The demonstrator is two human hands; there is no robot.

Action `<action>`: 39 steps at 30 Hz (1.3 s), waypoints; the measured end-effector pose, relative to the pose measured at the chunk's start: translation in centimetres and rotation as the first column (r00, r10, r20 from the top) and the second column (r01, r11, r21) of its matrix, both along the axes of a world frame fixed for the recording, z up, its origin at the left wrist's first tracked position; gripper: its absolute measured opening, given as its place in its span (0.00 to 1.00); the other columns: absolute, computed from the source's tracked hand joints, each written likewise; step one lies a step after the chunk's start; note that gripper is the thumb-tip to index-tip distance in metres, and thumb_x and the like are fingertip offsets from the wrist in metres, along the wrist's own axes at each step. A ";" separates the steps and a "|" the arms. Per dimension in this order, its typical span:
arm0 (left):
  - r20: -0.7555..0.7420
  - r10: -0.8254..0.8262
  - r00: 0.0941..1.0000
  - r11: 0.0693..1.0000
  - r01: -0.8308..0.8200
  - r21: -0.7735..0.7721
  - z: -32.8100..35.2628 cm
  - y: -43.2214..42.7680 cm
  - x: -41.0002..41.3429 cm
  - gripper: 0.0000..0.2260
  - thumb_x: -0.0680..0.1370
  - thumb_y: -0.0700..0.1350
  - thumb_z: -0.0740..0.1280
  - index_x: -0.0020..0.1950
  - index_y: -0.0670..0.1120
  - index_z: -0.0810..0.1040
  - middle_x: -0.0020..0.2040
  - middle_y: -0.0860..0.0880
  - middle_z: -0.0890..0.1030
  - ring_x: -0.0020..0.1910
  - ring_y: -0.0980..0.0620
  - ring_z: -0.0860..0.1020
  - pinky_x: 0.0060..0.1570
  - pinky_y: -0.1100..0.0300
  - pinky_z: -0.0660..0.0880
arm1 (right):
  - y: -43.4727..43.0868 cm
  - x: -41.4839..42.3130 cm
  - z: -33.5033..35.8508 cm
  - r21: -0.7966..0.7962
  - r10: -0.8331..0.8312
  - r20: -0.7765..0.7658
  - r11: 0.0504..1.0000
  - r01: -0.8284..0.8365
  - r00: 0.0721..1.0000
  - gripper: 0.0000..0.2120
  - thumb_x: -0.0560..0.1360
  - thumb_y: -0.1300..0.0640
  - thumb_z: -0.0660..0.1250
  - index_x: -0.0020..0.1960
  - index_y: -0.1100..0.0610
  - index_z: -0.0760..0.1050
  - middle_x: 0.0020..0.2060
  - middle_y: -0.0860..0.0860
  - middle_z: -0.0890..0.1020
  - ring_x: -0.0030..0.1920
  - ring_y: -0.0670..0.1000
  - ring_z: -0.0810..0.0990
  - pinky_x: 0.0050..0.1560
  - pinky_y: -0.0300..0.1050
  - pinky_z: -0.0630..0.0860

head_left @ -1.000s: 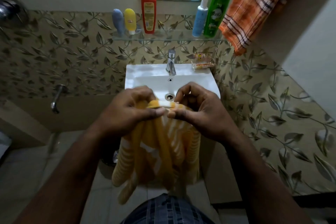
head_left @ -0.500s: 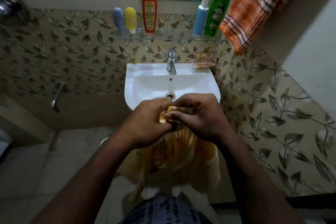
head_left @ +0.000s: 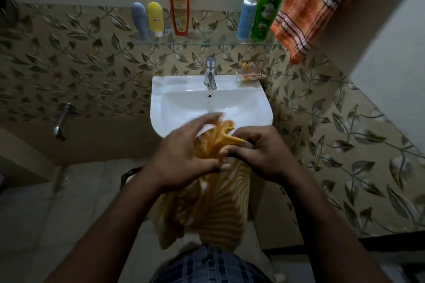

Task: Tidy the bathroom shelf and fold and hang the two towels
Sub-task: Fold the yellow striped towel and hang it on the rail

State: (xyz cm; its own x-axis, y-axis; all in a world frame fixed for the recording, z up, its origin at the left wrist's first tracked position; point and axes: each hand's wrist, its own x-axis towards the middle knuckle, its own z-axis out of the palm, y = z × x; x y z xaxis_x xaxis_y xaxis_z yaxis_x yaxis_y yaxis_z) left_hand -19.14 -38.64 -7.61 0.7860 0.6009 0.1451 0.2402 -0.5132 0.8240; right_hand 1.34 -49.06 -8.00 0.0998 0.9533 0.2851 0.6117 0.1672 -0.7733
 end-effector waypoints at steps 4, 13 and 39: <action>0.102 0.040 0.994 0.994 -0.050 0.097 0.0 -0.6 1.3 0.06 0.73 0.50 0.74 0.37 0.55 0.80 0.33 0.57 0.79 0.33 0.62 0.75 0.34 0.58 0.70 | 0.5 0.2 2.0 0.061 -0.050 0.066 0.997 0.046 0.997 0.16 0.67 0.45 0.82 0.39 0.52 0.77 0.29 0.49 0.77 0.30 0.42 0.70 0.31 0.40 0.67; 0.185 0.263 0.947 0.953 -0.226 -0.202 0.9 1.1 -1.4 0.05 0.69 0.44 0.71 0.41 0.52 0.83 0.51 0.54 0.85 0.50 0.54 0.83 0.44 0.56 0.77 | -1.9 3.0 -0.1 -0.112 -0.112 -0.214 0.990 0.090 0.970 0.13 0.80 0.48 0.70 0.47 0.58 0.80 0.43 0.50 0.79 0.43 0.46 0.78 0.45 0.44 0.76; 0.263 0.308 0.914 0.874 -0.163 -0.458 -0.6 -0.3 -0.3 0.08 0.71 0.44 0.79 0.43 0.50 0.81 0.41 0.53 0.81 0.40 0.51 0.79 0.42 0.48 0.78 | 0.8 0.8 0.6 -0.203 -0.336 -0.819 0.928 0.313 0.465 0.03 0.81 0.59 0.68 0.49 0.53 0.80 0.38 0.48 0.84 0.42 0.51 0.82 0.45 0.50 0.79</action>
